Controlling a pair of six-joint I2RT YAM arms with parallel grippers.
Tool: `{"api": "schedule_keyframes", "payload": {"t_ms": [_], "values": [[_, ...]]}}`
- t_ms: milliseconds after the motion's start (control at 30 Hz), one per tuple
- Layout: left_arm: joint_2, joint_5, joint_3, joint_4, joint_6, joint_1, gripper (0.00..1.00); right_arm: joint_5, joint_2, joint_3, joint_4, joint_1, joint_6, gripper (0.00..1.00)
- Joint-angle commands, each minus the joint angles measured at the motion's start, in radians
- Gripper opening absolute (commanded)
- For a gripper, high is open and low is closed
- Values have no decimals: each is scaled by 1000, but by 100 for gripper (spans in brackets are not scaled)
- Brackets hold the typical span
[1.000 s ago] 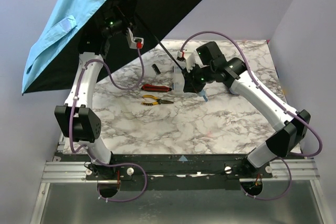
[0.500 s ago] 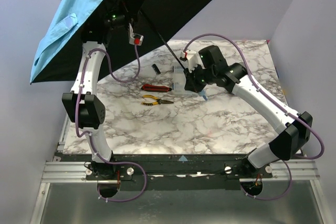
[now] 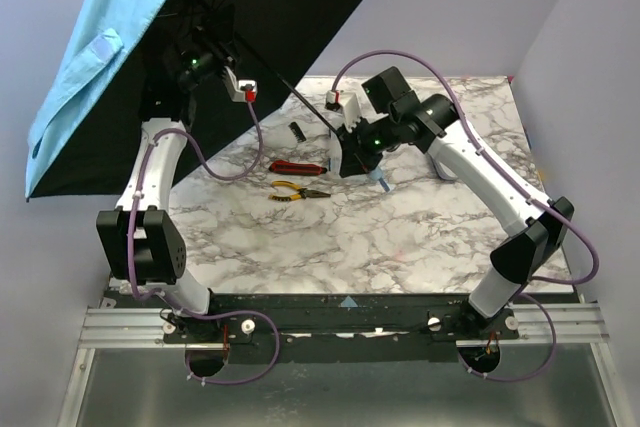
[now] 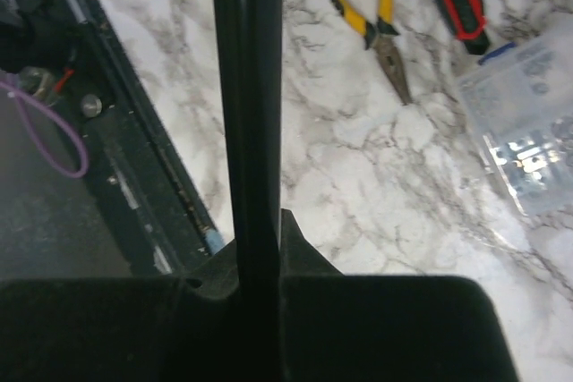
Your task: Open the umbrella
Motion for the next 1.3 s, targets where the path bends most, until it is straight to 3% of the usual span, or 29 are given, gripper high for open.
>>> {"api": "schedule_keyframes", "payload": {"t_ms": [0, 67, 133, 367, 400, 600, 733, 867, 1033, 1267], "values": [[-25, -367, -95, 187, -35, 37, 46, -177, -31, 62, -149, 7, -28, 0], [-41, -342, -123, 181, -37, 4, 48, -183, -36, 50, -101, 7, -6, 0], [-66, -313, -148, 141, -36, -20, 60, -187, -43, 34, -65, 7, 10, 0], [-198, -190, -312, 74, -15, -88, 70, -180, -110, -78, 130, 7, 63, 0], [-214, -179, -327, 62, -16, -92, 85, -180, -114, -92, 151, 7, 70, 0], [-317, -111, -378, -11, -102, -103, 88, -191, -135, -163, 309, 6, 127, 0], [-400, -26, -412, -89, -161, -104, 96, -170, -150, -193, 422, 7, 193, 0], [-497, 0, -460, -76, -356, -112, 98, -94, -230, -294, 566, 5, 249, 0], [-576, -83, -515, -45, -600, -112, 98, 77, -384, -504, 716, 6, 361, 0], [-636, -225, -583, -27, -880, -102, 98, 408, -559, -750, 752, 4, 495, 0]]}}
